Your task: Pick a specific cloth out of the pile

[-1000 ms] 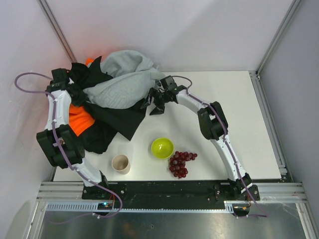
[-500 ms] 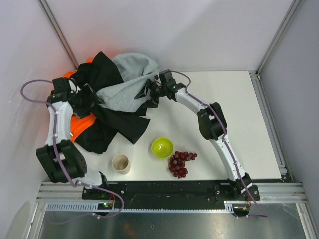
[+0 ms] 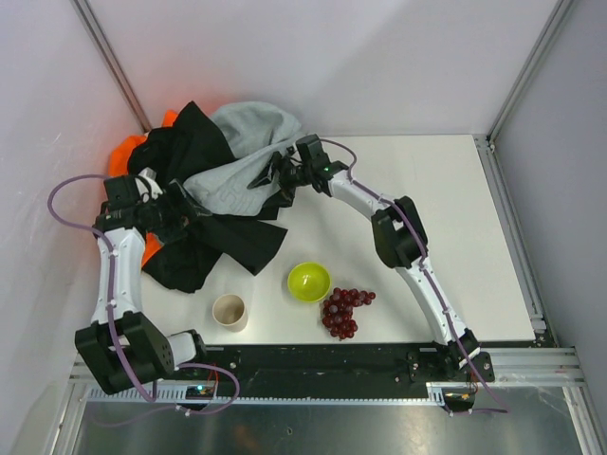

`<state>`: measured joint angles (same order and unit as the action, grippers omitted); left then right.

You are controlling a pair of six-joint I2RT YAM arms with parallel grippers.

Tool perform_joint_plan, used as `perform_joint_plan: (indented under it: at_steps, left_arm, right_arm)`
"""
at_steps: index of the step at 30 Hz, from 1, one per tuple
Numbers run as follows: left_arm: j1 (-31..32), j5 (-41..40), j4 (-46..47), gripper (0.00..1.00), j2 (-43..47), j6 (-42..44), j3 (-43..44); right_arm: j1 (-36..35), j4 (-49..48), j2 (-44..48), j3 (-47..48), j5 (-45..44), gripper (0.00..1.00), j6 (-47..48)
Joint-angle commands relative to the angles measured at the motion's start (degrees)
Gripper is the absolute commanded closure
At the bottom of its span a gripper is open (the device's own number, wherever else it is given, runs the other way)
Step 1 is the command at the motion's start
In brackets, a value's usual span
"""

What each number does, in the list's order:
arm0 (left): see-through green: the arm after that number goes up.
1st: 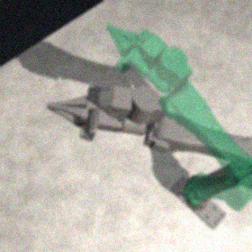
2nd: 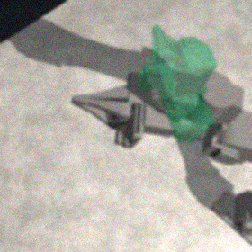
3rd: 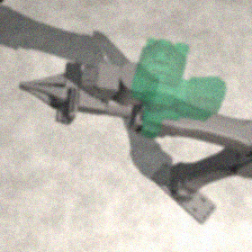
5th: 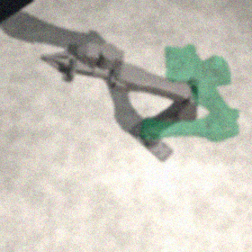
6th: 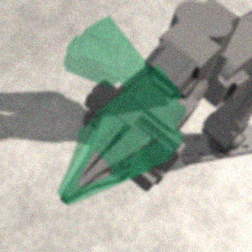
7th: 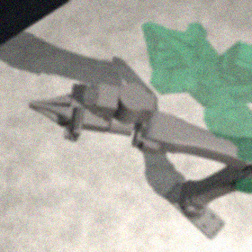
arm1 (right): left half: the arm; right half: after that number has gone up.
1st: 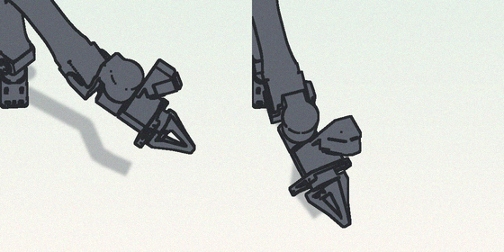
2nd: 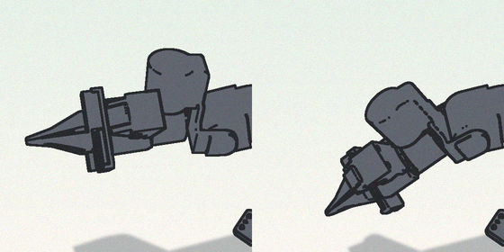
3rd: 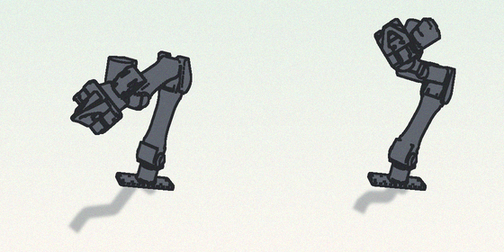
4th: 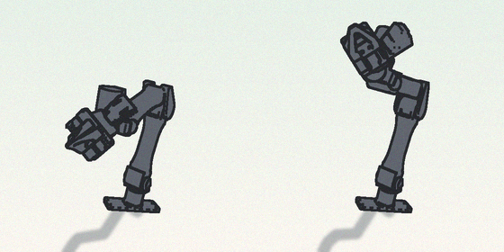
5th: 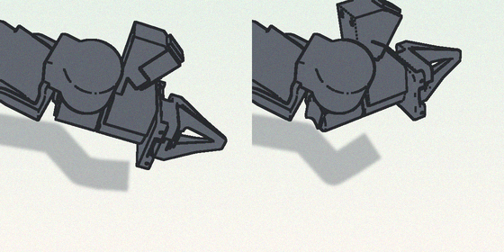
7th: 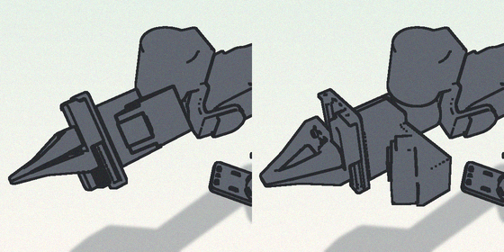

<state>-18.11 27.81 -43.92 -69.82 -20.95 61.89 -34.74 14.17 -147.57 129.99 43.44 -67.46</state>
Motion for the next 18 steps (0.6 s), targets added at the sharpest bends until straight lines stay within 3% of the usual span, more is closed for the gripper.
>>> perform_joint_plan:
  at_steps: [1,10,18]
  left_arm:
    - [0.35,3.38,3.5,0.0,2.6,-0.13,-0.98]
    - [0.35,-7.08,1.96,0.0,1.87,-1.33,-6.22]
    - [1.13,-13.12,1.35,0.0,-10.46,-2.29,-6.03]
  right_arm:
    - [1.12,-2.65,1.46,-0.78,1.94,0.2,-0.71]
    - [5.42,-2.73,3.91,-4.86,1.72,0.19,0.16]
    - [6.94,-2.86,4.8,-7.04,2.99,0.19,1.26]
